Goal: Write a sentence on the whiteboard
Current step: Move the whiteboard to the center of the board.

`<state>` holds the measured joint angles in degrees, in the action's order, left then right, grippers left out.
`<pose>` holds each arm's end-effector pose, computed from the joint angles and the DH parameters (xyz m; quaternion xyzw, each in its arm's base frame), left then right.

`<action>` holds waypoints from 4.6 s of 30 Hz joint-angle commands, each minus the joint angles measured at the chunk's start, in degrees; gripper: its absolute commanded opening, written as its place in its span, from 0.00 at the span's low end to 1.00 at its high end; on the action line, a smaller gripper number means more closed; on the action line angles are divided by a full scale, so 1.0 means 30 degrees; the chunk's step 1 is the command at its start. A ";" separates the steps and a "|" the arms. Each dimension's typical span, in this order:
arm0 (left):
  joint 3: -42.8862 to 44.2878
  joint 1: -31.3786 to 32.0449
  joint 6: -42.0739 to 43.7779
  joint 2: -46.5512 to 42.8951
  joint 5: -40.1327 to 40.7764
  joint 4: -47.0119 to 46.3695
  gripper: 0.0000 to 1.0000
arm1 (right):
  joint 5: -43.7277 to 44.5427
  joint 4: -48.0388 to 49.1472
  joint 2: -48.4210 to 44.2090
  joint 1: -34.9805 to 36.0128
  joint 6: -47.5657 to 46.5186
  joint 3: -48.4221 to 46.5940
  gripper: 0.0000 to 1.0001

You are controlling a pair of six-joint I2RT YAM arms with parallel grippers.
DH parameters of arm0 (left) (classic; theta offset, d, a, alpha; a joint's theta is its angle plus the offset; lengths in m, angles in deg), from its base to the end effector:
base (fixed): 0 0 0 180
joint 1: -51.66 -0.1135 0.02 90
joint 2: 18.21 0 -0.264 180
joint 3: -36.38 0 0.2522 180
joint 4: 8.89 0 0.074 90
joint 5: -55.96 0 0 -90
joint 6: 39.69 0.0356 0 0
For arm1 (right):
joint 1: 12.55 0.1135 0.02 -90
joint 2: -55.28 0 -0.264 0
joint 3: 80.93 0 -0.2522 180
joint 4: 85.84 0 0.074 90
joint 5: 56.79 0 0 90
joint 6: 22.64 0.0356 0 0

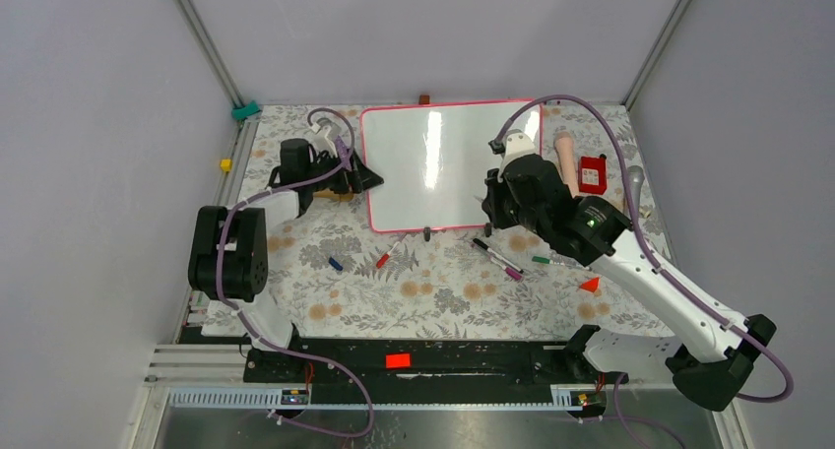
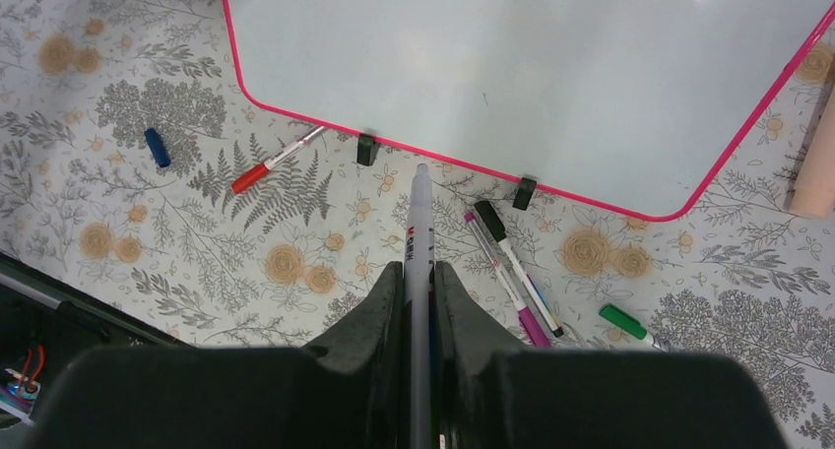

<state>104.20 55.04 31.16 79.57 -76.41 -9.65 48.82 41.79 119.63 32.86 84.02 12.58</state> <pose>0.3597 -0.0453 0.2002 0.0708 0.8217 -0.3979 0.4019 0.1703 0.1591 0.3920 -0.1477 0.8489 0.1536 0.4837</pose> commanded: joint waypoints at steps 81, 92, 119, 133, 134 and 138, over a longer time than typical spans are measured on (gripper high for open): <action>-0.4937 0.0224 -0.8585 0.5097 -1.2463 -2.3306 0.08 | -1.1958 0.6666 2.0524 -1.6455 0.4976 -1.2565 0.00; -0.3995 0.0288 -0.8546 0.5463 -1.2448 -2.3313 0.36 | -1.4031 0.9437 1.9280 -1.5811 0.6357 -0.8535 0.00; -0.7266 0.1052 -0.6642 0.3625 -1.3804 -2.3313 0.08 | -1.1221 1.2677 1.0055 -1.5799 0.5989 0.3829 0.00; -0.8529 0.1466 -0.6671 0.1604 -1.2984 -2.3313 0.99 | -1.0215 1.1330 0.8239 -1.8062 0.6405 0.4613 0.00; -0.8657 0.1443 -0.6693 0.1441 -1.2853 -2.3313 0.99 | -1.0043 1.1118 0.8113 -1.8252 0.6443 0.4599 0.00; -0.9074 0.1321 -0.6798 0.0956 -1.2584 -2.3315 0.99 | -0.8674 0.9848 0.7358 -1.8790 0.6171 0.4258 0.00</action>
<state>78.32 59.48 9.47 85.36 -114.57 -75.83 18.68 74.95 146.12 -22.16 103.06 26.41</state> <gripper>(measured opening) 0.985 0.158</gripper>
